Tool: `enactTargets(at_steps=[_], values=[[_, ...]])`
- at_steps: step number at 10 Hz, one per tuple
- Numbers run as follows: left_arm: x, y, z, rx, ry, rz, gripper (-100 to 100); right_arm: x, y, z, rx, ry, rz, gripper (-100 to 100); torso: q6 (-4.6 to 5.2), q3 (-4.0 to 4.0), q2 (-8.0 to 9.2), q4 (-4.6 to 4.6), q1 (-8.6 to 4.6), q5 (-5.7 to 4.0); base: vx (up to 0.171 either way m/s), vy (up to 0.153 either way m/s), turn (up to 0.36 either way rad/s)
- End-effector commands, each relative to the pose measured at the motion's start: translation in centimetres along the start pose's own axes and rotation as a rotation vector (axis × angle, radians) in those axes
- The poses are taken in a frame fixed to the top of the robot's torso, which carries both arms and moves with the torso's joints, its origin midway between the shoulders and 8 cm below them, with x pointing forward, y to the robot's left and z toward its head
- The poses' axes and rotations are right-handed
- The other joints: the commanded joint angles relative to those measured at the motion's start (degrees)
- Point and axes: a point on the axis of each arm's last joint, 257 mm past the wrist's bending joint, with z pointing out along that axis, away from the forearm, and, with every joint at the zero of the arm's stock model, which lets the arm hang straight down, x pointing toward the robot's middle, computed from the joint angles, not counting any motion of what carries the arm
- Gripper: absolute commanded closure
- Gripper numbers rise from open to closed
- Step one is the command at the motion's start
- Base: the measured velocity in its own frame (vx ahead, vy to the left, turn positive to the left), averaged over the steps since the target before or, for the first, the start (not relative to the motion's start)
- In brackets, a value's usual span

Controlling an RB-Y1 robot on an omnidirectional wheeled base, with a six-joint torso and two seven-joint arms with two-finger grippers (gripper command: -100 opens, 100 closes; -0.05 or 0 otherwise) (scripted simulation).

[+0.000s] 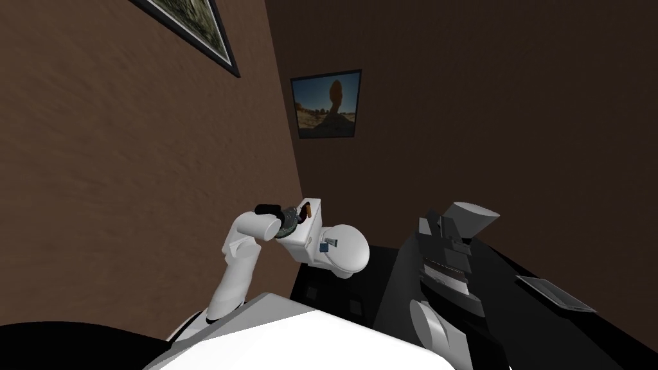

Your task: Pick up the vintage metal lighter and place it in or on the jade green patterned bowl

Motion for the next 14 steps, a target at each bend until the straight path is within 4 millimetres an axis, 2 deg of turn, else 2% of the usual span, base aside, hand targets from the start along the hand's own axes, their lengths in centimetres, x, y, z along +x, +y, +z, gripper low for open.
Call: enactTargets(at_steps=[1,6,9,13,14], values=[[-0.2,-1.0,-0.2,-0.004,-0.002,-0.018,100,0.0,0.0,0.0,0.0,0.0,0.0,0,0.0,0.0,0.0,0.0,0.0,0.0,-0.052,0.136,-0.062],[0.4,-3.9,-1.0,-0.019,0.013,-0.063,100,0.0,0.0,0.0,0.0,0.0,0.0,0,-0.04,0.06,0.12,0.0,0.26,0.12,-0.055,0.154,-0.059],[0.7,-3.7,-1.4,-0.056,0.019,-0.074,100,0.0,0.0,0.0,0.0,0.0,0.0,0,-0.02,-0.02,-0.01,-0.04,-0.15,0.06,-0.02,0.06,-0.024],[1.0,-2.4,-1.8,-0.131,0.025,-0.08,100,0.0,0.0,0.0,0.0,0.0,0.0,0,-0.04,-0.04,-0.04,-0.05,-0.24,0.06,-0.014,0.035,-0.016],[1.0,-2.8,-1.6,-0.116,0.024,-0.079,100,0.0,0.0,0.0,0.0,0.0,0.0,0,-0.04,-0.05,-0.05,-0.05,-0.25,0.06,-0.004,0.013,-0.003]])
